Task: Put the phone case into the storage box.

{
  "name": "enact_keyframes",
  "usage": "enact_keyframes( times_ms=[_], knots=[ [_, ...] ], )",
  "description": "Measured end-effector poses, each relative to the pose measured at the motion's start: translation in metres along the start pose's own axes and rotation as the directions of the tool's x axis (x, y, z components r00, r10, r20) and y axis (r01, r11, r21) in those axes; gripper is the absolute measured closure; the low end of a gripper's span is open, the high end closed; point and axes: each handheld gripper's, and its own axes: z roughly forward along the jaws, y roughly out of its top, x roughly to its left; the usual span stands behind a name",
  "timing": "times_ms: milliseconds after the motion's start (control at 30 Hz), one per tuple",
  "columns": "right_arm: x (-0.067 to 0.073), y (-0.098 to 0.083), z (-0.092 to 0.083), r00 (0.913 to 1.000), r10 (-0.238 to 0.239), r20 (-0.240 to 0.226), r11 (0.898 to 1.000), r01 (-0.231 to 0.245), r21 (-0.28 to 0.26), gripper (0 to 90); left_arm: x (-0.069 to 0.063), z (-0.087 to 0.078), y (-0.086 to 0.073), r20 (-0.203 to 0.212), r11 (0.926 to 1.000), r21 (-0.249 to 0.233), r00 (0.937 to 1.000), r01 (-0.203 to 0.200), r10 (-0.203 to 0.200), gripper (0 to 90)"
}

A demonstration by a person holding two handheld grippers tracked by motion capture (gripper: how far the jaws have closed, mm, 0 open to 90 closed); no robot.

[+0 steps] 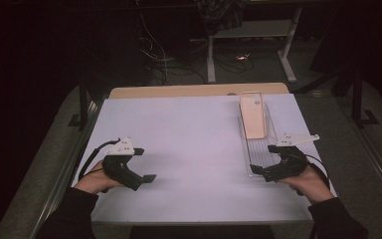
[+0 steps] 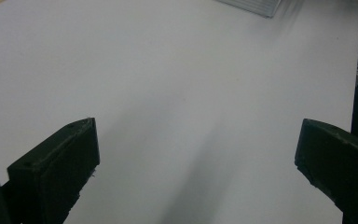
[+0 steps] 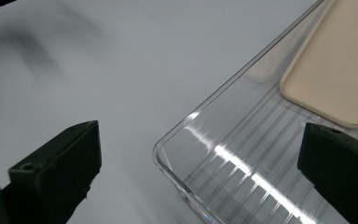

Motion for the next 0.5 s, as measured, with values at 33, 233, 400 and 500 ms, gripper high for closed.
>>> enact_keyframes(
  times_ms=[33, 233, 400, 500],
  knots=[
    [-0.0008, -0.0004, -0.0001, 1.0000, -0.003, 0.001, 1.000, 0.003, -0.002, 0.0, -0.0002, 0.0002, -0.0001, 0.002, 1.0000, 0.000, 1.0000, 0.003, -0.003, 0.0],
    [-0.0013, -0.0032, 0.0008, 1.0000, -0.008, -0.001, 1.000, 0.008, 0.008, 0.0, -0.0015, 0.0004, -0.0001, 0.009, 1.0000, 0.001, 1.0000, -0.003, 0.003, 0.0],
    [-0.0016, -0.0036, 0.0008, 1.0000, -0.005, -0.002, 1.000, 0.005, 0.010, 0.0, -0.0014, 0.0010, -0.0006, 0.012, 1.0000, -0.003, 0.9999, -0.001, 0.001, 0.0],
    [-0.0012, -0.0038, 0.0008, 1.0000, -0.006, -0.003, 1.000, 0.006, 0.013, 0.0, -0.0009, 0.0012, -0.0010, 0.011, 1.0000, 0.003, 0.9999, -0.009, 0.009, 0.0]
  ],
)
